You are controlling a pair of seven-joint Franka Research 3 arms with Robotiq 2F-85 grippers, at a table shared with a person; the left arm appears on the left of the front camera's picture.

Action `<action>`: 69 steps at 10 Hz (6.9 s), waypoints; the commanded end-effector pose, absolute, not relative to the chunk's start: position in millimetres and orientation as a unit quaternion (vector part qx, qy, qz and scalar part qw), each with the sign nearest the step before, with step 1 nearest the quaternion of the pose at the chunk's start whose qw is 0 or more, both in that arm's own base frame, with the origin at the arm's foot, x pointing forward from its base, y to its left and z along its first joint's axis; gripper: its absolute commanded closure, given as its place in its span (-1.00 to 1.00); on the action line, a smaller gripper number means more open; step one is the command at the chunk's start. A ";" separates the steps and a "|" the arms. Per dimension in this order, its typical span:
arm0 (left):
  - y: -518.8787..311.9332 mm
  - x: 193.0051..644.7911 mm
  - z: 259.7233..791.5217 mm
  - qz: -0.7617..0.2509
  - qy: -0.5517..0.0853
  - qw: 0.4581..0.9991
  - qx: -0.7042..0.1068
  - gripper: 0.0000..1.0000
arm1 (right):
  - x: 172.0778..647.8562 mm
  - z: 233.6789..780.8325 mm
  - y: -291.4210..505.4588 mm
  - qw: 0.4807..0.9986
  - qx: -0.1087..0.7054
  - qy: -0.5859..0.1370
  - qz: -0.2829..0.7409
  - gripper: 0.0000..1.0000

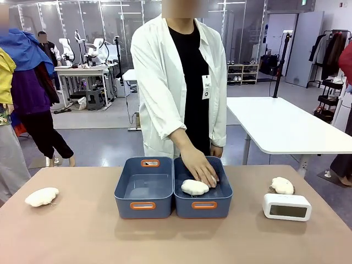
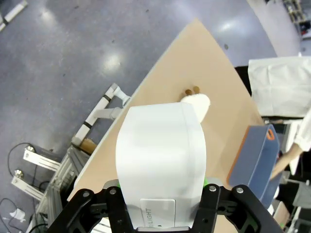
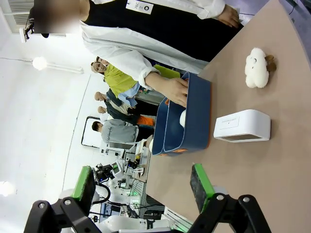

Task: Sort the digital clocks into the basket.
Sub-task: Pick up the Digital clock from the table and place it into the empty Plastic storage basket.

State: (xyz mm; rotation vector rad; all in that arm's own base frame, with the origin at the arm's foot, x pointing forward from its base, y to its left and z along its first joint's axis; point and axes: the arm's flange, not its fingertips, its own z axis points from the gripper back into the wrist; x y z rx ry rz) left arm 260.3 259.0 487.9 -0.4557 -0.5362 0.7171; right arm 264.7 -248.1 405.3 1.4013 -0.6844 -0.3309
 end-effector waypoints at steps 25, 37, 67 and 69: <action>-271.1 461.2 507.3 -0.046 -0.124 0.987 -0.096 -0.02 | 260.6 407.8 -248.2 0.701 0.628 -0.307 -0.141 -1.00; -306.5 616.5 362.6 0.022 -0.070 0.997 0.030 -0.02 | 260.6 407.8 -248.2 0.701 0.628 -0.307 -0.141 -1.00; 204.5 345.9 398.4 0.133 -0.298 0.659 -0.678 -1.00 | 260.6 407.8 -248.2 0.701 0.628 -0.307 -0.141 -1.00; 195.6 303.3 429.3 0.140 -0.306 0.707 -0.622 -1.00 | 260.6 441.3 -236.0 0.781 0.550 -0.284 -0.080 -1.00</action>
